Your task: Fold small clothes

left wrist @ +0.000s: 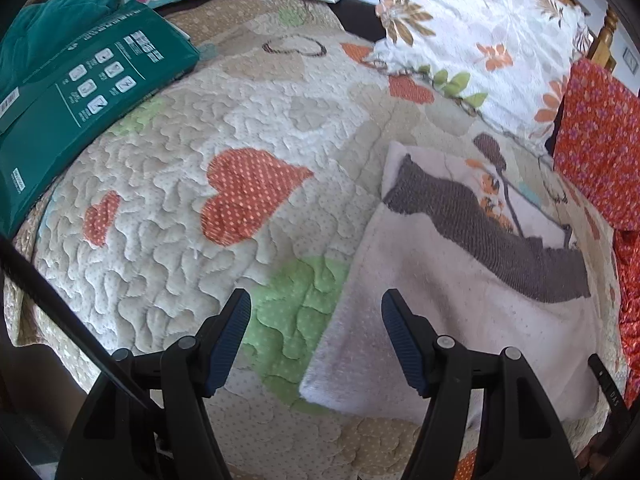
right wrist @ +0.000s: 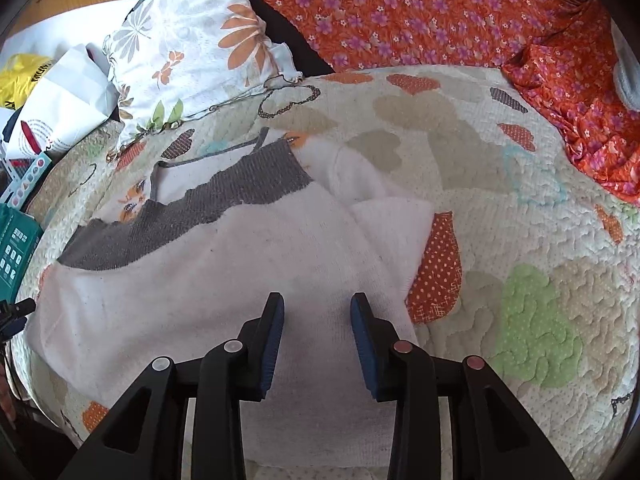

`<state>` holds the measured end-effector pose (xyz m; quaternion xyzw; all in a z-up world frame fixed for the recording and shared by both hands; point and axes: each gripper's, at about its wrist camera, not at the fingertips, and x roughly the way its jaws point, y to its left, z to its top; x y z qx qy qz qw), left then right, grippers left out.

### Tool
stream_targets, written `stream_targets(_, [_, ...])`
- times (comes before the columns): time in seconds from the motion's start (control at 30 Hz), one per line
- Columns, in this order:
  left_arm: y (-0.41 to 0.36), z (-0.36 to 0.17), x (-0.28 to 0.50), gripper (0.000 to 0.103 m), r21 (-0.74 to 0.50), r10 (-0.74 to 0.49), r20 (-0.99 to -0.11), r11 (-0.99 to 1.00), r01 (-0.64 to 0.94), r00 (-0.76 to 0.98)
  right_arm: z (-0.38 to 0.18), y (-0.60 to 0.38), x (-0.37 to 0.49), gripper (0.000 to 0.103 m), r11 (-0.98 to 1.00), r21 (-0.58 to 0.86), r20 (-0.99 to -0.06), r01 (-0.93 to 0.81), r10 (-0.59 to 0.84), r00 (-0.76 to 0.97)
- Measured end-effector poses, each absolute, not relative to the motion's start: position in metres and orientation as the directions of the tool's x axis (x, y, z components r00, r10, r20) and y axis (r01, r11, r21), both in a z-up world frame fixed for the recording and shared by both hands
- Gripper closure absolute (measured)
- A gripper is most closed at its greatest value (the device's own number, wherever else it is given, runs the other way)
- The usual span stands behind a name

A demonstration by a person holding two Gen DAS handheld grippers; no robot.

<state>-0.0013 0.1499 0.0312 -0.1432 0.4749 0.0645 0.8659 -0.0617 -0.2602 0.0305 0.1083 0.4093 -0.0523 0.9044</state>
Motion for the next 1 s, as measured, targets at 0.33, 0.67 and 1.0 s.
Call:
stream_targets(0.33, [0.143,0.018,0.005,0.035,-0.136,-0.004,-0.882,0.959,-0.247,0.472,0.034,-0.261,-0.065,0.065,0.972,0.143,-0.748,0.187,-0.018,0.663])
stream_targets(0.67, [0.152,0.037,-0.005,0.035,-0.201,-0.021,-0.824,0.945,-0.257,0.566,0.058,-0.24,-0.069,0.058,0.981,0.133,-0.699,0.142,-0.009,0.715])
stream_targets(1.0, [0.163,0.046,-0.01,0.035,-0.225,-0.009,-0.803,0.931,-0.288,0.596,0.03,-0.227,-0.06,0.044,0.992,0.088,-0.771,0.09,0.01,0.637])
